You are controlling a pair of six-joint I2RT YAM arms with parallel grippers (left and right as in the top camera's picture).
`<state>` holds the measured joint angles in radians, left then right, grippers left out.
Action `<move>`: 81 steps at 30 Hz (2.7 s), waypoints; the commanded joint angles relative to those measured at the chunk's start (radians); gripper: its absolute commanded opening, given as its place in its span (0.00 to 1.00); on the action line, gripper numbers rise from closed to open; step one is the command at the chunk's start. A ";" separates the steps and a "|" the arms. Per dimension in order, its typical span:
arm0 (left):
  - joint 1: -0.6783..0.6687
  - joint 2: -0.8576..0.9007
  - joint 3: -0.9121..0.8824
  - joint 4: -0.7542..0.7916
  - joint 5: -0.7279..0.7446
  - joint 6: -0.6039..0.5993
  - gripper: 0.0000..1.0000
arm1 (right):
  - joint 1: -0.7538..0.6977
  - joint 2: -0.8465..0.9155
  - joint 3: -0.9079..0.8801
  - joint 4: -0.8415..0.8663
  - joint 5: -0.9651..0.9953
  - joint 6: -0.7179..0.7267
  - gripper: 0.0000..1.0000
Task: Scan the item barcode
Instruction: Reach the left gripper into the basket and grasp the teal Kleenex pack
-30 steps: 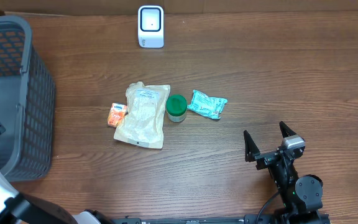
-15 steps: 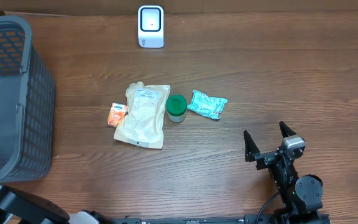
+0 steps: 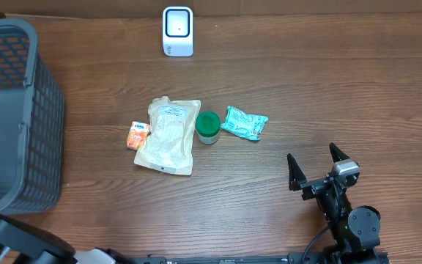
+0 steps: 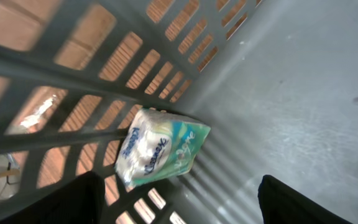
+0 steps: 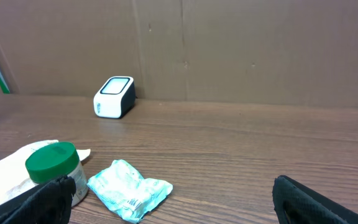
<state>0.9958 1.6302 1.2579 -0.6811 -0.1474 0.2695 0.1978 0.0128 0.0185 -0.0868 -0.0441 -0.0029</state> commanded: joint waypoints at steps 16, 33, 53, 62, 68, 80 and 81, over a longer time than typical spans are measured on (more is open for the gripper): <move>0.018 0.193 -0.010 0.043 -0.009 -0.033 0.73 | 0.004 -0.010 -0.010 0.006 0.009 0.001 1.00; -0.036 0.195 -0.012 0.043 0.063 -0.045 0.67 | 0.004 -0.010 -0.010 0.006 0.009 0.002 1.00; -0.036 0.196 -0.106 0.120 0.074 -0.054 0.58 | 0.004 -0.010 -0.010 0.006 0.009 0.001 1.00; -0.036 0.217 -0.111 0.132 0.097 -0.061 0.56 | 0.004 -0.010 -0.010 0.006 0.009 0.001 1.00; -0.036 0.253 -0.111 0.136 0.098 -0.061 0.47 | 0.004 -0.010 -0.010 0.006 0.009 0.002 1.00; -0.043 0.225 0.019 0.004 0.129 -0.147 0.04 | 0.004 -0.010 -0.010 0.006 0.009 0.001 1.00; -0.048 0.215 0.053 -0.024 0.139 -0.159 0.04 | 0.004 -0.010 -0.010 0.006 0.009 0.002 1.00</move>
<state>0.9596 1.8370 1.2358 -0.6613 -0.0650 0.1787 0.1978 0.0128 0.0185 -0.0868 -0.0444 -0.0029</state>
